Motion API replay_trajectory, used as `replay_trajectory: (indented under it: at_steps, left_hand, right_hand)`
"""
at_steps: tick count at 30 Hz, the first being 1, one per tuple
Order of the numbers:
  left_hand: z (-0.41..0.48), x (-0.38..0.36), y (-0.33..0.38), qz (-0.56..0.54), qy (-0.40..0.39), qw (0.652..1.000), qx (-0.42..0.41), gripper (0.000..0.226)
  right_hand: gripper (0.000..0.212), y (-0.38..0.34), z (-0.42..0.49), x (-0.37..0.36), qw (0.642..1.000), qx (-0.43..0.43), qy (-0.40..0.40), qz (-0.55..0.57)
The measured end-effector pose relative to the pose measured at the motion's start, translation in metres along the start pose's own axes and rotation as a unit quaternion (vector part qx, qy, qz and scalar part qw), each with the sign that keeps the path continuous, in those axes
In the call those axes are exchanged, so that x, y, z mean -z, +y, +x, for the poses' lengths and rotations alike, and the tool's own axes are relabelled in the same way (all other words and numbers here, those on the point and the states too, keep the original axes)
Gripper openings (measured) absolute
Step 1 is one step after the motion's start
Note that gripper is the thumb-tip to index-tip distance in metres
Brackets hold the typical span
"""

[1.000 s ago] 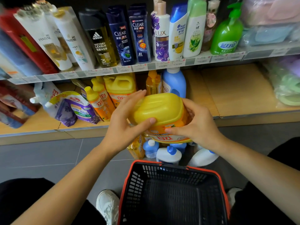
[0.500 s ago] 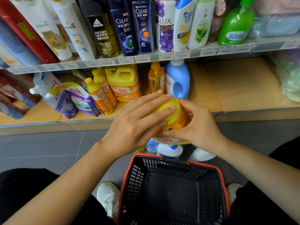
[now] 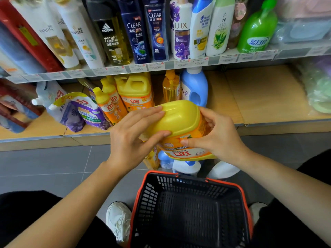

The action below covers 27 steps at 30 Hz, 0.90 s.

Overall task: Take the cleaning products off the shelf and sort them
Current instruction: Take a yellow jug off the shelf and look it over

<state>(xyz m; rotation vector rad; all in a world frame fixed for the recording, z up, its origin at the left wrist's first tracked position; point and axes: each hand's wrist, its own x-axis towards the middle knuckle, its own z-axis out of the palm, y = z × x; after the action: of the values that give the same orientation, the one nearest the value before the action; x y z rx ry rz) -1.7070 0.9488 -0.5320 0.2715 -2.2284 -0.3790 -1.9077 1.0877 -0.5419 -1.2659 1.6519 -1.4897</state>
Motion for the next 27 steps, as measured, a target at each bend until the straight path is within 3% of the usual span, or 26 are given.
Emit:
replay_trajectory:
  at_steps: [5, 8, 12, 14, 17, 21, 27]
  left_hand:
    - [-0.006, 0.002, -0.008, -0.032, 0.025, 0.994, 0.097, 0.045]
    - [-0.01, 0.002, -0.007, -0.105, 0.037, 0.975, 0.195, 0.043]
    - [-0.004, -0.002, 0.003, -0.286, 0.028, 0.885, 0.365, 0.058]
    - [-0.001, -0.006, 0.006, -0.322, 0.03, 0.85, 0.416, 0.063]
    - [0.001, -0.009, 0.004, -0.333, 0.044, 0.816, 0.47, 0.051]
    - [0.004, -0.007, -0.004, -0.349, 0.086, 0.783, 0.509, 0.01]
    - [-0.003, -0.009, -0.013, -0.347, 0.092, 0.788, 0.5, 0.028]
  right_hand:
    - [0.077, -0.003, 0.003, 0.002, 1.0, 0.002, 0.003, 0.027]
    - [0.076, -0.004, 0.005, -0.001, 0.999, 0.004, 0.007, 0.032]
    - [0.081, -0.004, 0.006, -0.008, 1.0, 0.009, -0.006, 0.016]
    - [0.084, -0.004, 0.005, -0.012, 1.0, 0.015, -0.012, -0.001]
    - [0.08, -0.005, 0.005, -0.017, 1.0, 0.024, -0.02, 0.001]
    - [0.078, -0.003, 0.006, -0.02, 0.999, 0.025, -0.02, 0.004]
    - [0.075, 0.004, 0.012, -0.02, 0.998, -0.012, -0.003, 0.057]
